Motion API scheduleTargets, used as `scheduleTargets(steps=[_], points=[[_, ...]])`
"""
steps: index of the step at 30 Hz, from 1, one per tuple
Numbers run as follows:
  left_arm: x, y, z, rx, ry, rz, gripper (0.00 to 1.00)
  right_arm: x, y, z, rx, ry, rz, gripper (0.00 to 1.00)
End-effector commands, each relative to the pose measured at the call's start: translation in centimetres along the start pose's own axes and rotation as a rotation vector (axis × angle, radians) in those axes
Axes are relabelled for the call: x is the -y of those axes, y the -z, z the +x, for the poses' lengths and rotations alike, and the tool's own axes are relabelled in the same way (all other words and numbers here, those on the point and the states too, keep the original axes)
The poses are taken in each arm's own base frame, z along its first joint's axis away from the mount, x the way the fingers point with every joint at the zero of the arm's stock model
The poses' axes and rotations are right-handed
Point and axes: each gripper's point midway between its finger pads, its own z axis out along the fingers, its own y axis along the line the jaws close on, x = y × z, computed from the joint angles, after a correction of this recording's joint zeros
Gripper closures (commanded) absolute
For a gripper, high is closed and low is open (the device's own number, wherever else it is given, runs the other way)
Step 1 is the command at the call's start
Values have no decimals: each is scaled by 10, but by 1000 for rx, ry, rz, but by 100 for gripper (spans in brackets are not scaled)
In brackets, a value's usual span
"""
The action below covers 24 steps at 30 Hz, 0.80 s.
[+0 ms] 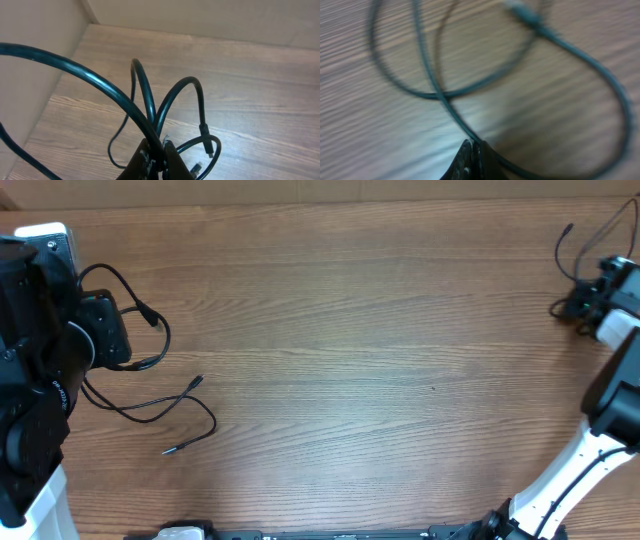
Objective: Untangle cables
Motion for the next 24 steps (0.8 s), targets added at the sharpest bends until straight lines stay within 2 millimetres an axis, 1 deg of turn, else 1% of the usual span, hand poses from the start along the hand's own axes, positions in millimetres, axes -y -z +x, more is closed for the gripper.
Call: scheduleTargets(steps=[1, 4, 7, 13, 17, 21, 24], points=[[-9, 3, -8, 39, 32, -49, 96, 32, -2, 1, 29, -41, -12, 96], [-9, 3, -12, 57, 47, -46, 96, 42, 2, -11, 70, -53, -35, 96], [-7, 3, -13, 62, 48, -39, 96, 42, 3, -19, 85, -50, -36, 96], [-7, 3, -12, 56, 46, -36, 96, 16, 0, -24, 92, -18, -67, 96], [-7, 3, -10, 48, 43, -37, 96, 3, -2, -15, 51, -40, -83, 96], [-7, 3, -9, 45, 40, -37, 96, 3, -2, 1, -20, -61, -70, 96], [-7, 3, -9, 45, 40, -38, 96, 2, 7, 3, -52, -76, -71, 96]])
